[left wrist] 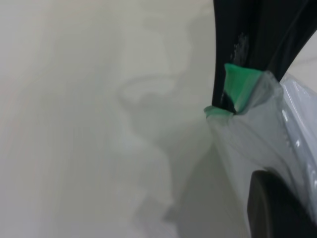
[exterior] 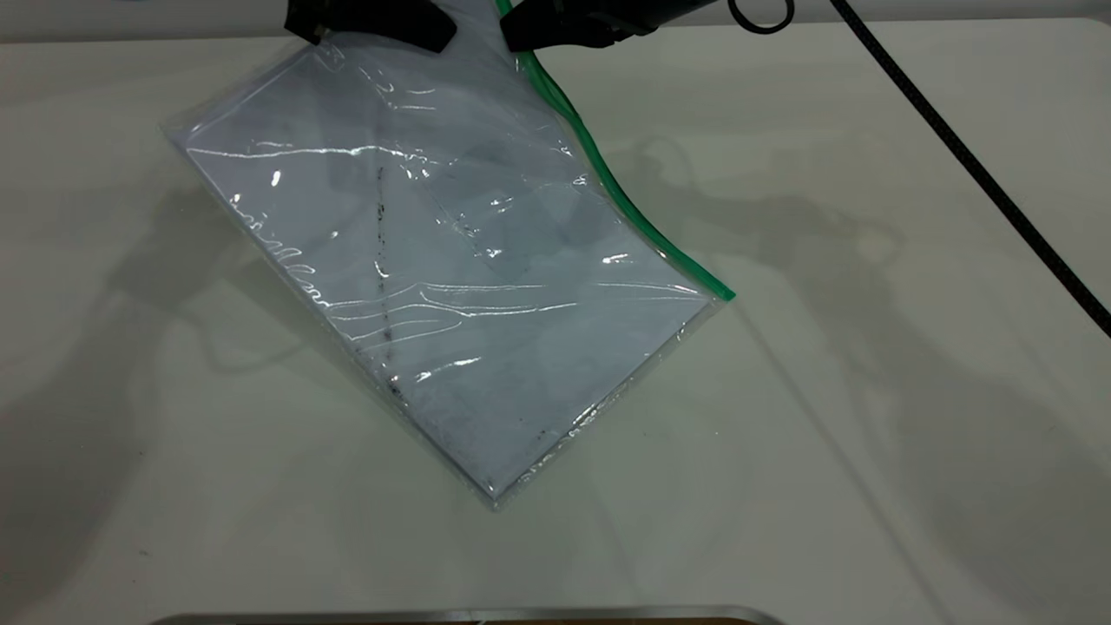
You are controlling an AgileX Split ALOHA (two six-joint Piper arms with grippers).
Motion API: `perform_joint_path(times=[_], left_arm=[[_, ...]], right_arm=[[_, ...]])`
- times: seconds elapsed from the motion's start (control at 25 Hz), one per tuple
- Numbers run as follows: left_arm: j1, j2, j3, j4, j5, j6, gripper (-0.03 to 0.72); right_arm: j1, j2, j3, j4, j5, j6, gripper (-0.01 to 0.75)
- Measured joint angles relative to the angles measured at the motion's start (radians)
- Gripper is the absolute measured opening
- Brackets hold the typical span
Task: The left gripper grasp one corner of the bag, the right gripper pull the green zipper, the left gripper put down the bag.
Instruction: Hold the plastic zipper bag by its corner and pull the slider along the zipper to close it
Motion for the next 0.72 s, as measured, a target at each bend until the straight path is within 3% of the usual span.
perform_joint_path(times=[0.72], left_arm=[[0.041, -0.037, 0.003, -0.074, 0.062, 0.064, 0.057]], right_arm=[[-0.008, 0.006, -0.011, 0.032, 0.045, -0.001, 0.045]])
